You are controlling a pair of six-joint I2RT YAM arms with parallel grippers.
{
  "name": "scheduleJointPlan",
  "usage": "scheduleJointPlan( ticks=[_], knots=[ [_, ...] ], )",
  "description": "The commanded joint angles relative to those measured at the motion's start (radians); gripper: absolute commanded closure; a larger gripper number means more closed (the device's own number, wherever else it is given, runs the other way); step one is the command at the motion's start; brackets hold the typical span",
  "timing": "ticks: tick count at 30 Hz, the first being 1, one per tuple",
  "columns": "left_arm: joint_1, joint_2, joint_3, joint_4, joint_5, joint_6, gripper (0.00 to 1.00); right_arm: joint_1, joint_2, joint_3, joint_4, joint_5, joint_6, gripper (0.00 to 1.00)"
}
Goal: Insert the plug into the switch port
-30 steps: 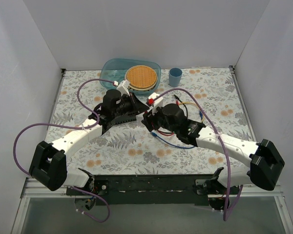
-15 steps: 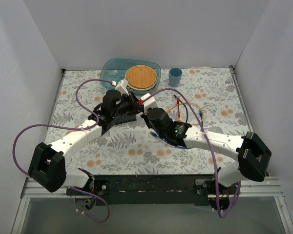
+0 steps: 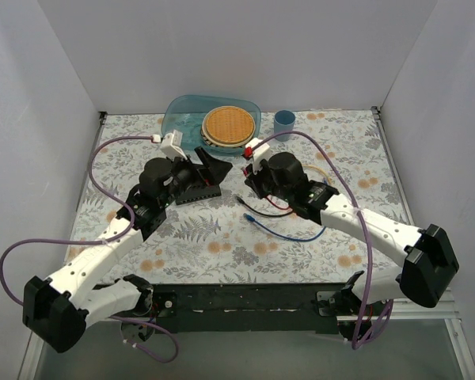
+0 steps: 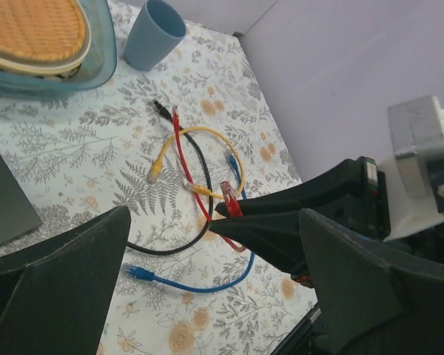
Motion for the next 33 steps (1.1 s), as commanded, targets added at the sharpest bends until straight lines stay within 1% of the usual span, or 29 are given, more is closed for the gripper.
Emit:
scheduleJointPlan(
  ticks=[1,2,3,4,5,6,8,9,10,11,13,14,16,17,19,26,29,30,31,33],
  knots=[
    [-0.004,-0.063,-0.036,0.064,0.045,0.132,0.02,-0.082,-0.038,0.096,-0.111,-0.464,-0.081,0.99],
    [-0.004,-0.069,-0.042,0.081,0.076,0.146,0.02,-0.096,-0.039,0.108,-0.125,-0.516,-0.095,0.99],
    [-0.004,-0.080,-0.048,0.098,0.103,0.160,0.02,-0.108,-0.044,0.123,-0.139,-0.623,-0.098,0.99],
    [-0.004,-0.081,-0.057,0.128,0.169,0.183,0.02,-0.131,-0.047,0.125,-0.150,-0.670,-0.100,0.99],
    [-0.004,-0.083,-0.063,0.147,0.203,0.195,0.03,-0.143,-0.053,0.125,-0.148,-0.717,-0.100,0.99],
    [-0.004,-0.077,-0.066,0.174,0.234,0.203,0.05,-0.160,-0.063,0.123,-0.145,-0.809,-0.097,0.99],
    [-0.004,-0.064,-0.069,0.199,0.321,0.220,0.15,-0.175,-0.073,0.119,-0.121,-0.886,-0.086,0.99],
    [-0.004,-0.051,-0.069,0.225,0.353,0.223,0.19,-0.182,-0.079,0.119,-0.116,-0.950,-0.077,0.99],
    [-0.004,-0.046,-0.071,0.242,0.380,0.221,0.28,-0.182,-0.079,0.125,-0.113,-0.978,-0.075,0.99],
    [-0.004,-0.043,-0.077,0.259,0.428,0.221,0.31,-0.185,-0.077,0.129,-0.115,-0.995,-0.069,0.99],
    [-0.004,-0.043,-0.088,0.309,0.460,0.215,0.37,-0.186,-0.074,0.140,-0.124,-1.028,-0.069,0.99],
    [-0.005,-0.044,-0.097,0.323,0.476,0.212,0.44,-0.188,-0.073,0.143,-0.127,-1.037,-0.067,0.99],
    [-0.005,-0.049,-0.105,0.361,0.513,0.210,0.50,-0.192,-0.073,0.143,-0.127,-1.055,-0.064,0.99],
    [-0.005,-0.051,-0.108,0.369,0.524,0.213,0.51,-0.194,-0.071,0.142,-0.125,-1.066,-0.060,0.99],
    [-0.005,-0.049,-0.111,0.385,0.562,0.217,0.52,-0.200,-0.071,0.140,-0.113,-1.092,-0.052,0.99],
    [-0.005,-0.040,-0.115,0.405,0.621,0.223,0.58,-0.211,-0.071,0.139,-0.101,-1.086,-0.037,0.99],
    [-0.005,-0.022,-0.115,0.417,0.641,0.214,0.64,-0.212,-0.068,0.139,-0.092,-1.092,-0.029,0.99],
    [-0.005,-0.006,-0.114,0.424,0.647,0.212,0.67,-0.214,-0.068,0.140,-0.090,-1.098,-0.023,0.99],
    [-0.007,0.000,-0.109,0.432,0.657,0.203,0.75,-0.212,-0.067,0.142,-0.089,-1.100,-0.021,0.99],
    [-0.008,0.015,-0.106,0.444,0.677,0.197,0.84,-0.212,-0.064,0.143,-0.085,-1.103,-0.015,0.99]
  ],
)
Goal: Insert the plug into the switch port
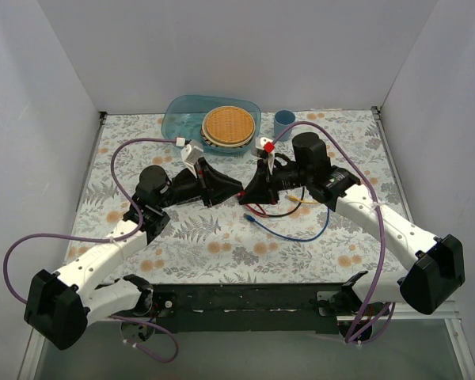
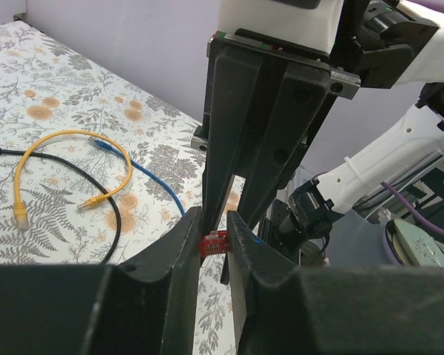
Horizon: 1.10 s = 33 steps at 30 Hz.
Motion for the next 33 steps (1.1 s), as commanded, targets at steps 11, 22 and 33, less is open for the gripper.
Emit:
scheduleJointPlan(
  ticks=[11,22,33],
  knots=[
    [-0.022,0.025,0.078,-0.072,-0.173,-0.088,1.00,-0.004,-0.071,0.047,-0.010,0.300,0.021,0.35],
    [-0.043,0.066,0.154,-0.184,-0.299,-0.162,1.00,0.082,-0.165,-0.026,0.066,0.633,-0.002,0.32],
    [-0.063,0.065,0.150,-0.164,-0.304,-0.179,1.00,0.125,-0.120,-0.039,0.105,0.720,-0.008,0.38]
  ],
)
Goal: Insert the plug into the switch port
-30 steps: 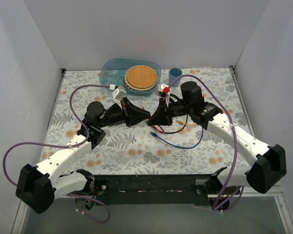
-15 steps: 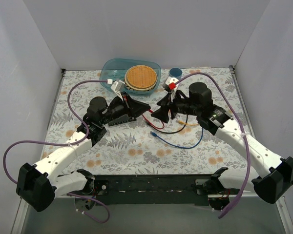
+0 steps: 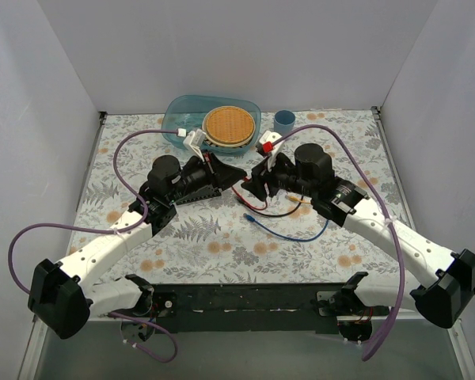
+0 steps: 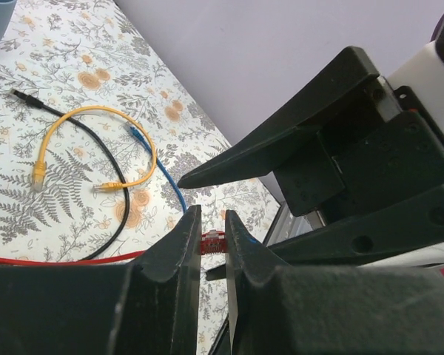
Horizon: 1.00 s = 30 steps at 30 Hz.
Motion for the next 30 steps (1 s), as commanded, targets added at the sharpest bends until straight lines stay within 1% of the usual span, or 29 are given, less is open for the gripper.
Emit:
scheduleJointPlan(
  ticks=[1,2,4,5,6,9,10,12,13,14,15,16,17,19,20,22,23,25,26,27,28,29,30],
  knots=[
    [-0.012,-0.022,0.027,0.018,-0.019,-0.009,1.00,0.004,0.007,-0.005,0.074,0.055,-0.015,0.42],
    [-0.012,-0.023,0.025,0.019,-0.019,-0.008,1.00,0.006,0.012,-0.007,0.081,0.065,-0.015,0.56],
    [-0.014,-0.025,0.027,0.019,-0.017,-0.008,1.00,0.006,0.012,-0.007,0.084,0.074,-0.009,0.75],
    [-0.015,-0.026,0.024,0.022,-0.014,-0.005,1.00,0.006,0.016,-0.005,0.087,0.086,-0.006,0.92],
    [-0.015,-0.029,0.022,0.024,-0.008,-0.002,1.00,0.006,0.018,-0.005,0.089,0.094,-0.005,0.99],
    [-0.015,-0.046,0.018,0.025,0.003,0.021,1.00,0.006,0.027,0.001,0.075,0.111,-0.035,0.99],
    [-0.015,-0.054,0.016,0.022,-0.009,0.026,0.90,0.004,0.026,0.001,0.071,0.112,-0.047,0.99],
    [-0.015,-0.086,0.015,-0.008,-0.045,0.046,0.62,0.004,0.023,0.009,0.061,0.098,-0.067,0.99],
    [-0.015,-0.101,0.019,-0.024,-0.095,0.063,0.40,0.003,0.023,0.013,0.058,0.086,-0.073,0.99],
    [-0.015,-0.114,0.021,-0.053,-0.121,0.075,0.31,-0.005,0.024,0.019,0.045,0.057,-0.079,0.99],
    [-0.015,-0.141,0.027,-0.068,-0.150,0.087,0.27,-0.008,0.026,0.025,0.034,0.043,-0.087,0.99],
    [-0.015,-0.152,0.041,-0.085,-0.175,0.115,0.17,-0.016,0.033,0.041,0.026,0.023,-0.091,0.99],
    [-0.015,-0.161,0.048,-0.119,-0.218,0.130,0.14,-0.035,0.038,0.050,0.000,-0.033,-0.094,0.99],
    [-0.014,-0.181,0.068,-0.160,-0.250,0.169,0.11,-0.057,0.049,0.076,-0.024,-0.101,-0.104,0.99],
    [-0.014,-0.184,0.088,-0.195,-0.270,0.199,0.11,-0.081,0.058,0.084,-0.047,-0.171,-0.105,0.99],
    [-0.014,-0.195,0.097,-0.214,-0.266,0.225,0.10,-0.106,0.068,0.104,-0.077,-0.249,-0.114,0.99],
    [-0.014,-0.197,0.099,-0.215,-0.223,0.260,0.10,-0.126,0.072,0.111,-0.086,-0.332,-0.117,0.99],
    [-0.014,-0.195,0.099,-0.214,-0.172,0.287,0.10,-0.144,0.084,0.128,-0.123,-0.420,-0.131,0.99],
    [-0.014,-0.194,0.093,-0.203,-0.146,0.305,0.12,-0.158,0.088,0.148,-0.133,-0.493,-0.137,0.99],
    [-0.014,-0.191,0.090,-0.199,-0.093,0.314,0.13,-0.164,0.095,0.160,-0.147,-0.536,-0.145,0.99],
    [-0.014,-0.189,0.085,-0.190,-0.070,0.324,0.14,-0.170,0.104,0.170,-0.169,-0.576,-0.150,0.99],
    [-0.014,-0.183,0.081,-0.177,-0.039,0.330,0.16,-0.180,0.108,0.186,-0.176,-0.656,-0.162,0.99],
    [-0.014,-0.180,0.074,-0.170,0.008,0.345,0.21,-0.183,0.113,0.194,-0.187,-0.691,-0.168,0.99]
  ],
)
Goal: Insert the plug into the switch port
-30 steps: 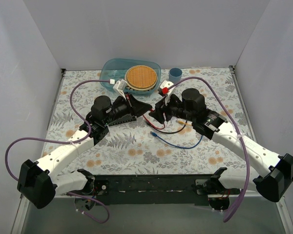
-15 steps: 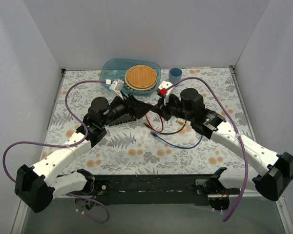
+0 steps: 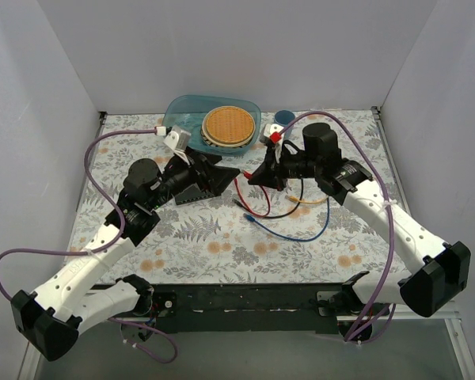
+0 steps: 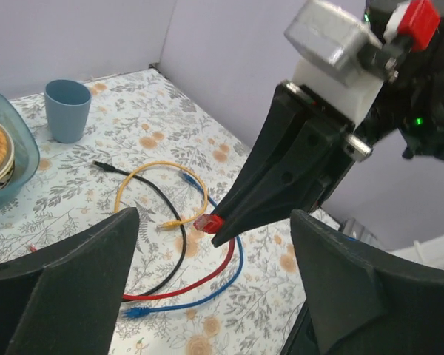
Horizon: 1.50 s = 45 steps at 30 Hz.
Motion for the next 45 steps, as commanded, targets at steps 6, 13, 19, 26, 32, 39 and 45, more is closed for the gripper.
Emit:
scheduleJointPlan(
  ticks=[6,13,19,26,32,39,45],
  knots=[
    [-0.002,0.032,-0.013,0.042,0.281,0.116,0.35,-0.026,0.047,0.136,-0.114,-0.436,-0.073,0.99],
    [-0.002,0.022,-0.020,0.050,0.214,0.087,0.39,-0.026,0.036,0.129,-0.119,-0.326,-0.047,0.99],
    [-0.002,0.083,0.076,-0.071,0.022,-0.051,0.39,0.006,-0.004,0.116,-0.073,0.071,0.027,0.99],
    [-0.003,0.236,0.173,-0.126,0.041,-0.198,0.49,0.154,-0.051,0.069,-0.004,0.549,0.028,0.99],
    [-0.005,0.287,0.184,-0.122,0.040,-0.227,0.55,0.201,-0.068,0.044,0.026,0.663,0.025,0.99],
    [-0.005,0.272,0.158,-0.093,0.051,-0.235,0.64,0.202,-0.079,0.026,0.049,0.696,0.039,0.99],
    [-0.005,0.281,0.138,-0.030,0.071,-0.253,0.68,0.211,-0.088,0.009,0.072,0.639,0.038,0.99]
  ],
)
